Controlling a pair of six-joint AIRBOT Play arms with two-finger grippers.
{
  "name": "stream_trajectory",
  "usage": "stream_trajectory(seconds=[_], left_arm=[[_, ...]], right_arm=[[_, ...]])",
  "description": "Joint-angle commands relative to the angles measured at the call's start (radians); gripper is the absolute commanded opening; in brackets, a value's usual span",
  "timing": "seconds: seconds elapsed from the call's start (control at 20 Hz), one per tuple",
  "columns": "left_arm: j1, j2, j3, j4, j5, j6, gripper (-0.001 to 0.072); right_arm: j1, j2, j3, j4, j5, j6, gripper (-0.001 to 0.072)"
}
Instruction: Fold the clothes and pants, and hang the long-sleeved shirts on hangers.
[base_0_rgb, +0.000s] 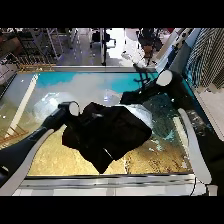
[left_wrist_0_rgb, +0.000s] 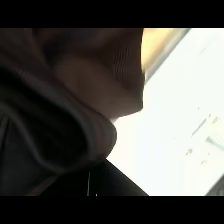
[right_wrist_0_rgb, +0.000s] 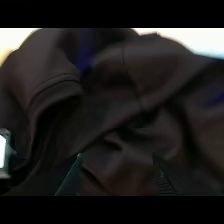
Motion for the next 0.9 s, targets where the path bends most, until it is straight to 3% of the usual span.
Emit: stream_trajectory(seconds=[0.0,0.1,0.2,0.35,0.4,0.5,0.55,0.65,0.85], left_arm=[[-0.072,0.01,-0.116,0.084,0.028,-0.077,0.0009],[-0.064,0.033,-0.116,0.083,0.05,-0.096,0.001],[-0.039,0.074,-0.116,0.086,0.077,-0.111,0.001],[0.036,0.163,-0.116,0.085,0.156,-0.133,0.0013],[0.065,0.19,-0.116,0.085,0.177,-0.14,0.006],[0.123,0.24,-0.116,0.085,0.184,-0.161,0.0503],[0.151,0.265,-0.116,0.085,0.179,-0.18,0.0602],[0.194,0.316,-0.116,0.085,0.197,-0.196,0.062],[0.206,0.315,-0.116,0.064,0.479,-0.218,0.062]], right_arm=[[0.038,-0.072,-0.132,0.089,-0.01,0.058,0.0532],[0.063,-0.128,-0.161,0.219,-0.116,-0.056,0.0587],[0.08,-0.166,-0.161,0.352,-0.152,-0.215,0.0587],[0.083,-0.171,-0.163,0.359,-0.132,-0.266,0.0582],[0.081,-0.171,-0.163,0.358,-0.125,-0.272,0.0576],[0.08,-0.171,-0.163,0.358,-0.124,-0.272,0.0574],[0.08,-0.171,-0.163,0.358,-0.126,-0.272,0.0574],[0.08,-0.171,-0.163,0.358,-0.121,-0.27,0.0574],[0.096,-0.171,-0.164,0.362,-0.109,-0.227,0.0569]])
